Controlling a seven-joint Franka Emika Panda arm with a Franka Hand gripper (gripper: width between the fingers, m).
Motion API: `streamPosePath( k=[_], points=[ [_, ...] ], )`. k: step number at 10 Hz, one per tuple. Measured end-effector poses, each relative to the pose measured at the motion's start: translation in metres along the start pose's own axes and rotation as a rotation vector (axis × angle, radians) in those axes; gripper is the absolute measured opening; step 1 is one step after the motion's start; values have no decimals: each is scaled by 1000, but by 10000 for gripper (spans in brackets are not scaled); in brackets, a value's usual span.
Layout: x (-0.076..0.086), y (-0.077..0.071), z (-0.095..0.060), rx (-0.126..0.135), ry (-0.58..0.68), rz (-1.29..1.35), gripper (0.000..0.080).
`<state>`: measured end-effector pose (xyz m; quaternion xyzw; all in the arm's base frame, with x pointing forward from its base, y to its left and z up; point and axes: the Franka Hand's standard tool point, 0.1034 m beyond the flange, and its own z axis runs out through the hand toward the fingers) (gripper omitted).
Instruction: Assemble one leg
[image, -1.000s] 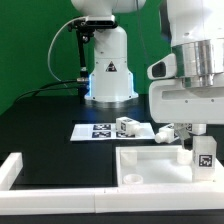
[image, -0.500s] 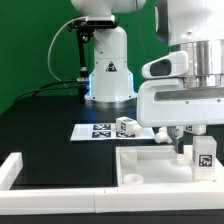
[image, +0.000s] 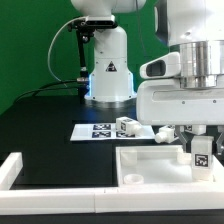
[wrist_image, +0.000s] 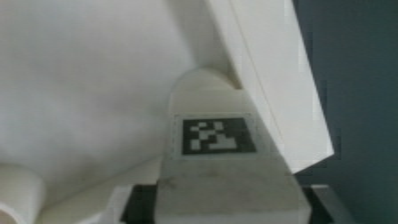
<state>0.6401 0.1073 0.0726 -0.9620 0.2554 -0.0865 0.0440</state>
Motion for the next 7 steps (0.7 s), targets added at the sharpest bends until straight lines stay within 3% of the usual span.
streamPosePath(
  k=[4, 6, 7],
  points=[
    [2, 6, 0, -17, -49, 689, 284],
    [0, 6, 0, 9, -119, 971, 286],
    [-1, 5, 1, -5, -136, 1082, 286]
  ],
)
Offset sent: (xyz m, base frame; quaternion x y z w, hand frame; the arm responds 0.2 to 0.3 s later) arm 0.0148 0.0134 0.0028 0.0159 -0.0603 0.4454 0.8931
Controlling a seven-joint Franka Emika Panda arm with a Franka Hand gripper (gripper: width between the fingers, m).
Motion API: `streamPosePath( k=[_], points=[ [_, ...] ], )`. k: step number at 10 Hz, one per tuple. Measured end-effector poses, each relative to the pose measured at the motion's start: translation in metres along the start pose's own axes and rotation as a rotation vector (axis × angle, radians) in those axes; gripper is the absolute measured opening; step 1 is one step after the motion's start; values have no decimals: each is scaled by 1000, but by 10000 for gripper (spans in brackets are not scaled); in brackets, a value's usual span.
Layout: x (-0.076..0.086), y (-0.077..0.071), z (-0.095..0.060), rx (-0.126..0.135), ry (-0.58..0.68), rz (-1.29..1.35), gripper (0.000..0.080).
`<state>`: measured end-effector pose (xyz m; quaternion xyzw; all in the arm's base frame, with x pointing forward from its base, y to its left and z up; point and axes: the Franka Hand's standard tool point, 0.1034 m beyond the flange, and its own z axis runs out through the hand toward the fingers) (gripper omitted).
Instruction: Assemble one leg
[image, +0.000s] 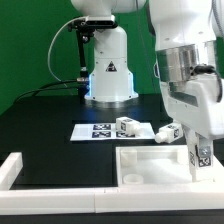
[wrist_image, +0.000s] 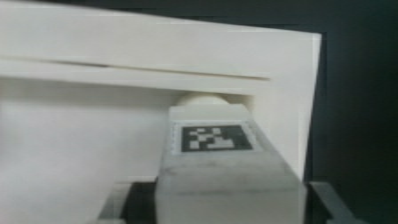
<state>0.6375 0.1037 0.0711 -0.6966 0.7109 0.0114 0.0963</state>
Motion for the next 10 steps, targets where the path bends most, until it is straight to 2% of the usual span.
streamPosePath(
  k=[2, 3, 4, 5, 6, 7, 10],
  points=[
    [0, 0, 0, -3, 1, 38, 288],
    [1, 1, 1, -6, 7, -81, 288],
    [2, 2, 1, -12, 13, -269, 507],
    [4, 1, 1, -12, 11, -467, 507],
    [1, 2, 2, -17, -1, -677, 619],
    [0, 6, 6, -25, -25, -856, 640],
    [5, 5, 5, -35, -8, -1022, 648]
  ],
)
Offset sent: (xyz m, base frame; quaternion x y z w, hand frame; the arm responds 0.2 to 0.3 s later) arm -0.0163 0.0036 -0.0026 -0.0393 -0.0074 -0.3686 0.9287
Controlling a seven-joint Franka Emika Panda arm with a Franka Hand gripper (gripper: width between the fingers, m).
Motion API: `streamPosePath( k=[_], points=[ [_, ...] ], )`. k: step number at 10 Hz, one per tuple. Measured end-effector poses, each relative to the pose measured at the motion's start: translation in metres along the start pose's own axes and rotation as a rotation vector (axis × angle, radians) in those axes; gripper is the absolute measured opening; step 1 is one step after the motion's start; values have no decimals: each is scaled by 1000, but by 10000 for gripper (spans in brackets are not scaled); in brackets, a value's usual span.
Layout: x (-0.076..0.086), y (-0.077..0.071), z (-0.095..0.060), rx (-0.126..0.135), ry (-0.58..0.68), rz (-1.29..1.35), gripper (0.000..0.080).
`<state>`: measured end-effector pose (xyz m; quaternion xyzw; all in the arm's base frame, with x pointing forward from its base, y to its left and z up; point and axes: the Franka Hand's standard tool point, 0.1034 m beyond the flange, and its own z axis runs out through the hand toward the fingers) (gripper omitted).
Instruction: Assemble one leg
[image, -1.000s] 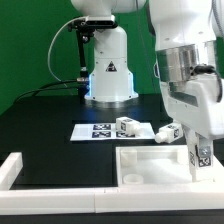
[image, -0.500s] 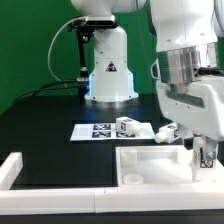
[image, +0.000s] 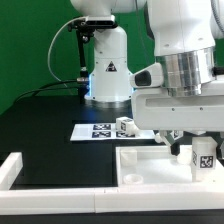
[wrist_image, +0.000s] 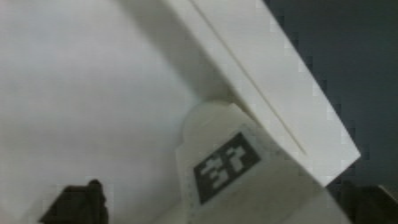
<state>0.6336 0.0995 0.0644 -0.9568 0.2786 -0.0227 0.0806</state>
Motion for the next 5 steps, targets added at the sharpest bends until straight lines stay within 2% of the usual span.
streamPosePath(
  k=[1, 2, 3, 5],
  points=[
    [0, -1, -1, -27, 7, -140, 649],
    [-4, -10, -2, -88, 24, -448, 649],
    [-5, -15, -3, -89, 32, -493, 649],
    [-3, -12, -2, -90, 32, -454, 622]
  ],
)
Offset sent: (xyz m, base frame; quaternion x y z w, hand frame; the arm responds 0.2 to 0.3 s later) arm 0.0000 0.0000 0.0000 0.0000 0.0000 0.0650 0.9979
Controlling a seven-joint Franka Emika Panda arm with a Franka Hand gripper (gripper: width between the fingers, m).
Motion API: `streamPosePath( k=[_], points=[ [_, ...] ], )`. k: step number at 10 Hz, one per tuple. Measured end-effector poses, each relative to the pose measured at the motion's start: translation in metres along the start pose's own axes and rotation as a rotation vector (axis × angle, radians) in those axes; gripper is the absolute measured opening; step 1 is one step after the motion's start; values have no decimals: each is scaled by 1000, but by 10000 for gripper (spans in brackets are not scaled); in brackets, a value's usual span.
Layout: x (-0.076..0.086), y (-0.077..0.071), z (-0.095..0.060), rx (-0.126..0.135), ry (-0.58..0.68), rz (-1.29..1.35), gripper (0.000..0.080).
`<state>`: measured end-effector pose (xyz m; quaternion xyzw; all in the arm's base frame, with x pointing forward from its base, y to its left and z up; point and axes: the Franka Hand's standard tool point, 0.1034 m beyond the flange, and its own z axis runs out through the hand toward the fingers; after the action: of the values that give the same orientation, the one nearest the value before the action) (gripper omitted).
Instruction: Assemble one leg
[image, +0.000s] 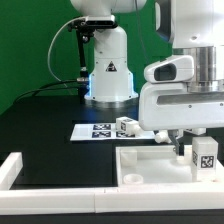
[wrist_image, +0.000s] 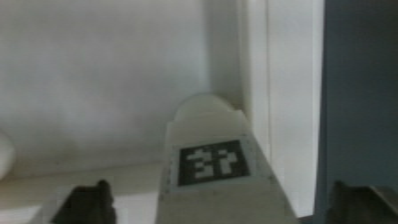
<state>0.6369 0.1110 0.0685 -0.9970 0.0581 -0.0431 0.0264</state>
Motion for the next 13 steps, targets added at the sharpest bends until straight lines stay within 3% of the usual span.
streamPosePath(
  k=[1, 2, 3, 7, 10, 11, 13],
  points=[
    [0, 0, 0, 2, 0, 34, 451],
    [0, 0, 0, 2, -1, 118, 451],
    [0, 0, 0, 2, -1, 188, 280],
    [-2, -4, 1, -11, 28, 705, 284],
    [1, -5, 1, 50, -9, 1299, 285],
    [2, -5, 1, 60, -18, 1462, 285],
    [3, -4, 1, 59, -20, 1517, 285]
  ],
)
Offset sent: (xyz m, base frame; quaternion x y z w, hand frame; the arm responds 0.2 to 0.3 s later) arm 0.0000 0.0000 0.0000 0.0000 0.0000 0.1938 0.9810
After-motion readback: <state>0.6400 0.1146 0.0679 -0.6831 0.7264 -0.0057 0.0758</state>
